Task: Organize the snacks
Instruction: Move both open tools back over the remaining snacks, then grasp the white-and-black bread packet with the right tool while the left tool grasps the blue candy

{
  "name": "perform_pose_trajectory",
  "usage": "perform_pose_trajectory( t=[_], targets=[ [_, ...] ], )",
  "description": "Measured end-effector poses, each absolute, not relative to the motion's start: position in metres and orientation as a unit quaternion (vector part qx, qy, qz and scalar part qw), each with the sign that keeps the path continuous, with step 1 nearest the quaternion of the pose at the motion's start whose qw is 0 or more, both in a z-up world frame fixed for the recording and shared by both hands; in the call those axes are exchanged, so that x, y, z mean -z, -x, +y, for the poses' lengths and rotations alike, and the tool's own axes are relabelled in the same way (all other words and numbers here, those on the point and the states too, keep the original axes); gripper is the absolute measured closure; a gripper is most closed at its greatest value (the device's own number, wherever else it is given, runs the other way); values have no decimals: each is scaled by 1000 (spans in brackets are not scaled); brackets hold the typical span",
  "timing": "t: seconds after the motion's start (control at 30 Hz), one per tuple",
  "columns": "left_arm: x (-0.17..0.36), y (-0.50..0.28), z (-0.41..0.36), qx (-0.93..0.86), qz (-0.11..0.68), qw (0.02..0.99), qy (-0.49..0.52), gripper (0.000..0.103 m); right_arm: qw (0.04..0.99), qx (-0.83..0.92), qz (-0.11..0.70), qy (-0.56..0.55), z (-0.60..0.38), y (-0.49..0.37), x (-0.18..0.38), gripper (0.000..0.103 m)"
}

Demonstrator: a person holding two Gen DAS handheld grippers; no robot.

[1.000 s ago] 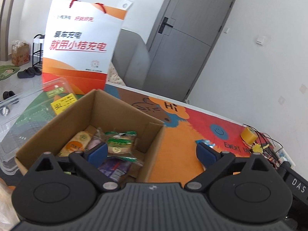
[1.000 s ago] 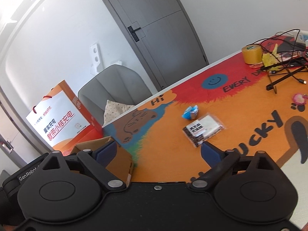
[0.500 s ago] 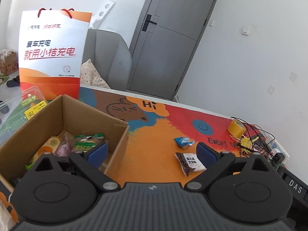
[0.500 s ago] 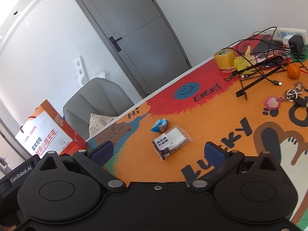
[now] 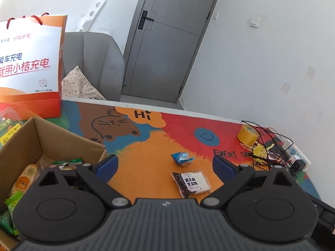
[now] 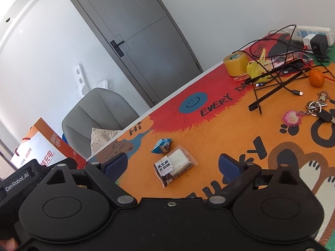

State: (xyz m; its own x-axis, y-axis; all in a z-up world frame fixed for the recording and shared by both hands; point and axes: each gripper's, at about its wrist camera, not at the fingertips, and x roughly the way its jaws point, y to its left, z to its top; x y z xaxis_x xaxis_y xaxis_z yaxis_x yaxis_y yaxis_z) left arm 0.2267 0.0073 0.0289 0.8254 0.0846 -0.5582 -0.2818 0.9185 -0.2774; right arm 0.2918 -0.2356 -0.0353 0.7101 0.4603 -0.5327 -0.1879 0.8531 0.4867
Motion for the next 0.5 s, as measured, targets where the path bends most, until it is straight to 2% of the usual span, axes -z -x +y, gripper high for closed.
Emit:
perform_pose_trajectory(
  t=[0.2,0.5],
  targets=[
    [-13,-250,9,-102,303,931,174,23,883,-185,374,-214,-227,-314,49,30],
    [5,-278,10,-111,328,923,168,34,861,-179,414,-235,-208,-344,69,36]
  ],
)
